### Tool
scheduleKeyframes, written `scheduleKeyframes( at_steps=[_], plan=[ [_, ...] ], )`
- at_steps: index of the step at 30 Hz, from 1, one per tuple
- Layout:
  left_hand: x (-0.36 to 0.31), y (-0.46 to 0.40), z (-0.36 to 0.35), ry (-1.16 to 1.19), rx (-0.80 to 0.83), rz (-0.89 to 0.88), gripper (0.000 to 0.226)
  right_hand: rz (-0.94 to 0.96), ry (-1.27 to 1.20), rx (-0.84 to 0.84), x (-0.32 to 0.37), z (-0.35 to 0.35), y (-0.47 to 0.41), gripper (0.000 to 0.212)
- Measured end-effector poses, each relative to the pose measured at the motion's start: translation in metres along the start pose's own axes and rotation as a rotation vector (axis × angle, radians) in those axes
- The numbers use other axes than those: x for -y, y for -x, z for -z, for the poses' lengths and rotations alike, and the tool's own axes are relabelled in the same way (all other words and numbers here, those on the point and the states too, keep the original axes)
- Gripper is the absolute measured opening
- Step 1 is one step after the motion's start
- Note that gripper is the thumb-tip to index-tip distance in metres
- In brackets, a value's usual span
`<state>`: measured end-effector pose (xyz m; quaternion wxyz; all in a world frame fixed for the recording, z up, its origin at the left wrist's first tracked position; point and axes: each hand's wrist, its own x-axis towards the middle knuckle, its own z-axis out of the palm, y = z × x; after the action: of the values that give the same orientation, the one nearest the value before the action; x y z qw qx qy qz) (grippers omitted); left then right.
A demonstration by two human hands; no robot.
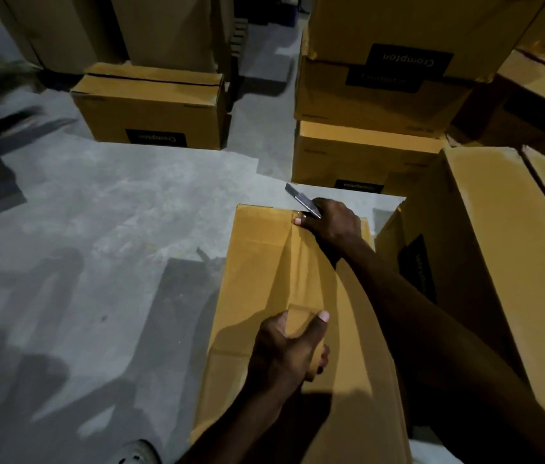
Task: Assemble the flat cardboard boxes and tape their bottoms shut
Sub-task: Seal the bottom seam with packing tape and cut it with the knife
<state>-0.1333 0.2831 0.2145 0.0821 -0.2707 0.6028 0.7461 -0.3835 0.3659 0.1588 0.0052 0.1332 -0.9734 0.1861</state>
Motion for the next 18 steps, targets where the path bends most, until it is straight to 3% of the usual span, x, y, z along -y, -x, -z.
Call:
scheduleKeyframes(
  at_steps=[4,10,14,18],
  plan=[
    [0.006,0.001,0.001,-0.046,0.008,-0.037,0.035,0.141,0.182,-0.095,0.013,0.005,0.032,0.057],
    [-0.002,0.001,0.007,-0.045,0.120,-0.021,0.030,0.215,0.209,0.107,0.013,0.018,0.095,0.053],
    [-0.005,0.005,0.007,-0.069,0.181,-0.031,0.024,0.166,0.178,0.158,0.006,0.013,0.119,0.055],
    [0.003,0.013,0.005,-0.094,0.142,-0.043,0.020,0.072,0.102,0.144,0.004,0.004,0.119,0.060]
  ],
)
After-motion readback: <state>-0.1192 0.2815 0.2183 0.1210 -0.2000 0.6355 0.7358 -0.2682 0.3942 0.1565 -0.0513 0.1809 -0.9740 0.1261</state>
